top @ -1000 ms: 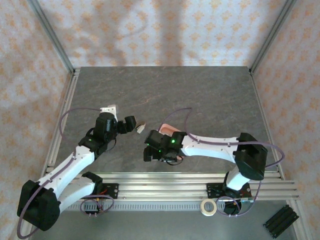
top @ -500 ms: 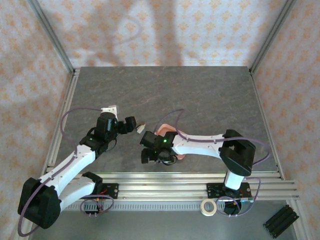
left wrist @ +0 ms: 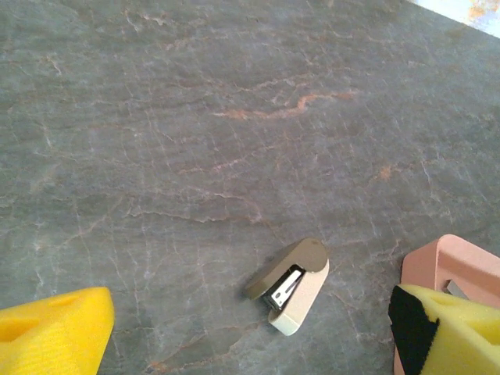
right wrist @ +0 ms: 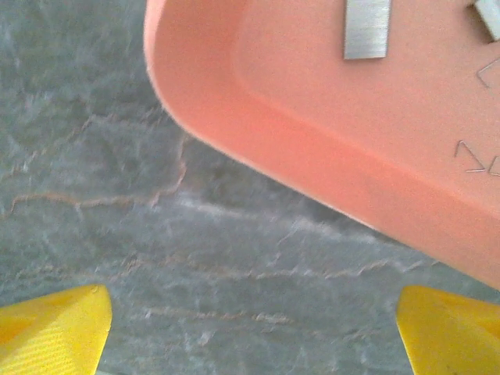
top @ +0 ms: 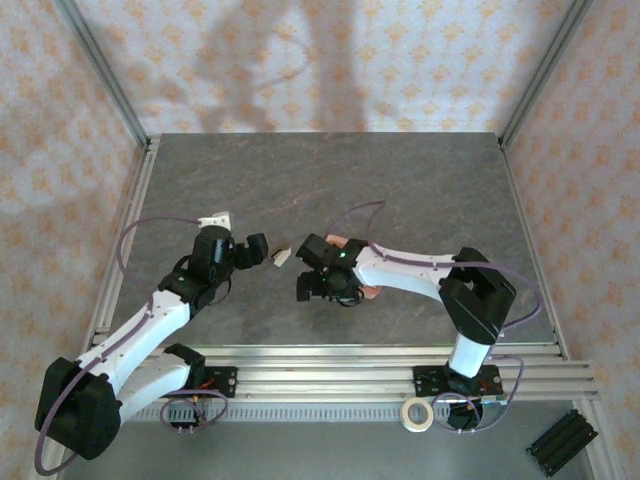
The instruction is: Load the staples into the stapler
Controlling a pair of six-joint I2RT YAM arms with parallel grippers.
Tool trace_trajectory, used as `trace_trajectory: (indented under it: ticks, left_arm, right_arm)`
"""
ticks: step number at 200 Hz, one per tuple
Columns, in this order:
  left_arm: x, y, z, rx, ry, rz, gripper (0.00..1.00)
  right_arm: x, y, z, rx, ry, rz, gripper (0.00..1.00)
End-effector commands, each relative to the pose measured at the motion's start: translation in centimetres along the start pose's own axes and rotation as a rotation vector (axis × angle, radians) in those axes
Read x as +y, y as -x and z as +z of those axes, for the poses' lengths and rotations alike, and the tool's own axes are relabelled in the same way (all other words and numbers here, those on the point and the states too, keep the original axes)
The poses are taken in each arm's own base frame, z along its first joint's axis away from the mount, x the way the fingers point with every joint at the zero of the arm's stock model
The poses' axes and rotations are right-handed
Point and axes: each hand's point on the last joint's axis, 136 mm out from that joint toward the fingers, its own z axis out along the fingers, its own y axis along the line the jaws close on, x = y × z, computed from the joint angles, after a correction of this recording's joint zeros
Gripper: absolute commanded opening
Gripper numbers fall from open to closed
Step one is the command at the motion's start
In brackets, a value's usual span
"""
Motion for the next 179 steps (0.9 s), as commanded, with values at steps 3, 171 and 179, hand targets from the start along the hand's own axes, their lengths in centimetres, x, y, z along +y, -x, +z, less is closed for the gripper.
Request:
trace_trajectory:
  ticks: [3, 171, 179]
  left_arm:
    - [0.3, 2.0, -0.5, -0.073, 0.046, -0.011, 0.92]
    - [-1.4, 4.8, 3.4, -0.062, 0.092, 0.021, 0.9]
    - [-1.6, 4.6, 3.3, -0.049, 0.079, 0.023, 0.88]
  right_arm:
    - [-1.1, 2.5, -0.1, -0.018, -0.026, -0.022, 0.94]
    - [-3.7, 13.6, 0.4, 0.032, 0.105, 0.009, 0.91]
    - [-3.6, 13.4, 0.0, 0.031, 0.117, 0.014, 0.9]
